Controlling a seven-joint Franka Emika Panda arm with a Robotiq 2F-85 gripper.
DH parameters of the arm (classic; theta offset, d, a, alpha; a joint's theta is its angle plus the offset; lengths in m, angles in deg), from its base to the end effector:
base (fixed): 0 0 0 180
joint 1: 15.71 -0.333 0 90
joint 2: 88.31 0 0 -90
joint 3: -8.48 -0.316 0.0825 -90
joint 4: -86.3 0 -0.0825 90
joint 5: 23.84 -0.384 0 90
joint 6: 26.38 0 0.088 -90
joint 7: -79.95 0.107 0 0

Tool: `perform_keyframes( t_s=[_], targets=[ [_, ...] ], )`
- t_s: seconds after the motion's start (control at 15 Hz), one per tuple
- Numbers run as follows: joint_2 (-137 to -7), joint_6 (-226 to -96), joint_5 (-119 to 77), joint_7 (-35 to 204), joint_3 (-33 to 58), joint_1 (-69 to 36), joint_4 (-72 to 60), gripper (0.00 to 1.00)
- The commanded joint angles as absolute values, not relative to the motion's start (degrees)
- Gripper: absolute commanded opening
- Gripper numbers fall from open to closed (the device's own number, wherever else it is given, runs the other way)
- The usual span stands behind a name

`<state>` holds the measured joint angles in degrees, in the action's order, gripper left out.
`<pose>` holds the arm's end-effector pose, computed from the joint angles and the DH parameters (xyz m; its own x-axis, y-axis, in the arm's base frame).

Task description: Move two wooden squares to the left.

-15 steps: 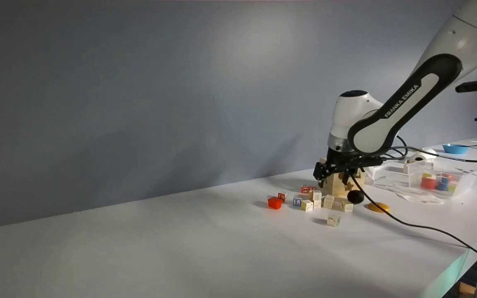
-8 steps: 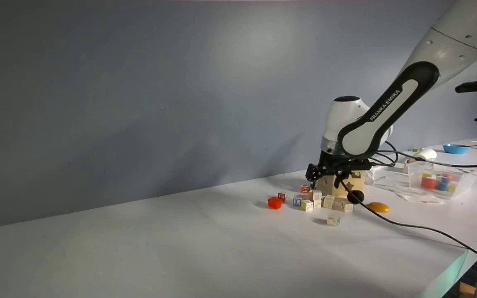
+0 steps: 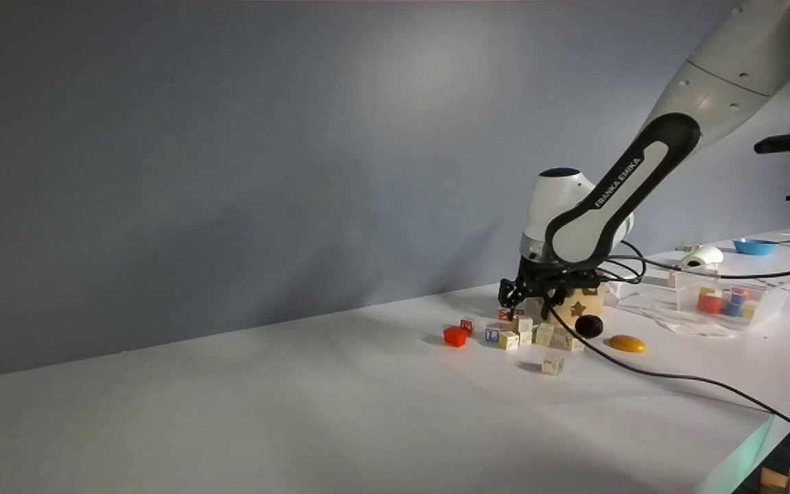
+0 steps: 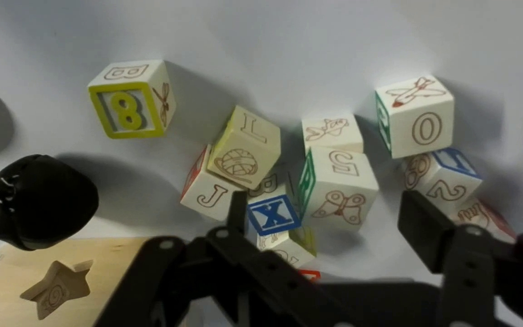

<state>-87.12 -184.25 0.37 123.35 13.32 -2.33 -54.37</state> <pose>0.4824 -0.1410 0.3153 0.7202 -0.6056 0.3385 -0.6517 -0.7579 0.0307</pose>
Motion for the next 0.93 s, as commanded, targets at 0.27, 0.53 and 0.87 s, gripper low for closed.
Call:
perform_keyframes(
  t_s=[0.27, 0.53, 0.87],
  targets=[
    [-87.1, -183.3, 0.7, 127.9, 15.9, -6.7, -53.9, 0.27],
    [-92.5, -183.9, 2.4, 128.3, 14.6, -8.8, -57.2, 0.09],
    [-95.4, -177.1, 0.0, 126.6, 10.0, -11.0, -58.3, 0.09]
  ],
)
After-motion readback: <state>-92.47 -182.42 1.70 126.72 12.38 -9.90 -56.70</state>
